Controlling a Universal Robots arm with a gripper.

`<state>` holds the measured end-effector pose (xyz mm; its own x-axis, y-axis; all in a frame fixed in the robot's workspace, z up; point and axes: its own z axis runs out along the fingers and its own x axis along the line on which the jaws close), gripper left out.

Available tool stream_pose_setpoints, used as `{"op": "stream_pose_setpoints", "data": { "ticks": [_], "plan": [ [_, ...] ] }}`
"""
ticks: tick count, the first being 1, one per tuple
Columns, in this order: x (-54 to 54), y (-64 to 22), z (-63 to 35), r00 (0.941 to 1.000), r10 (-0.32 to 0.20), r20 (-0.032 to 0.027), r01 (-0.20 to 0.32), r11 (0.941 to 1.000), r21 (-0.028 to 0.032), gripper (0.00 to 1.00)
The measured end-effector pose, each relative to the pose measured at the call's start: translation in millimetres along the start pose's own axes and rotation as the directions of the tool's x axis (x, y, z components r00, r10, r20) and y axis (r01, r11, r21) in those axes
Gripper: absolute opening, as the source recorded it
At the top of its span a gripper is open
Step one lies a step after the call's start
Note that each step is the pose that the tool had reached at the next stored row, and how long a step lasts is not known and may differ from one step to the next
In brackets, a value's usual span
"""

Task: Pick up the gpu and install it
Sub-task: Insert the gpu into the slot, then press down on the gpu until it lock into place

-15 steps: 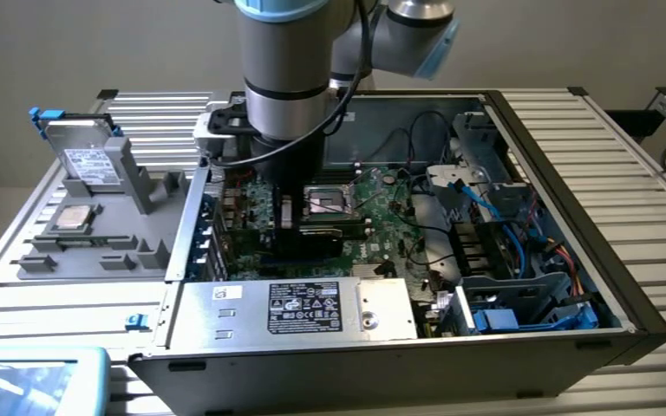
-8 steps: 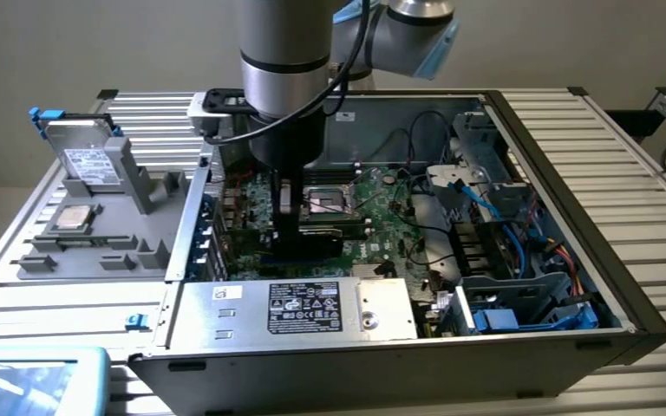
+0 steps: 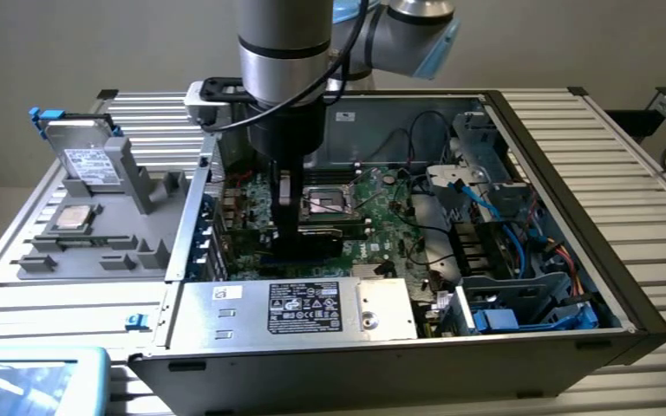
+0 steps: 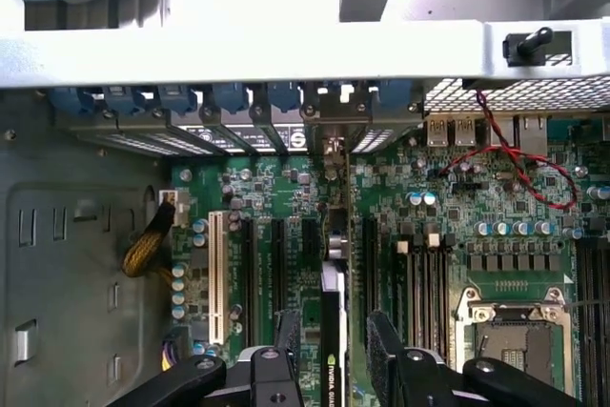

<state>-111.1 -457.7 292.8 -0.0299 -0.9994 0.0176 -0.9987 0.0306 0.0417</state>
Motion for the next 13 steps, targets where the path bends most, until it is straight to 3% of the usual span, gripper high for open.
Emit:
{"op": "stream_pose_setpoints", "data": {
  "ticks": [8, 11, 13],
  "plan": [
    [0.1, 0.3, -6.7, 1.0, 0.0, 0.0, 0.0, 1.0, 0.0012, 0.42],
    [0.1, 0.4, -8.2, 1.0, 0.0, 0.0002, 0.0, 1.0, 0.0016, 0.34],
    [0.1, 0.3, -8.2, 1.0, 0.0, 0.0002, 0.0, 1.0, 0.002, 0.22]
  ]
}}
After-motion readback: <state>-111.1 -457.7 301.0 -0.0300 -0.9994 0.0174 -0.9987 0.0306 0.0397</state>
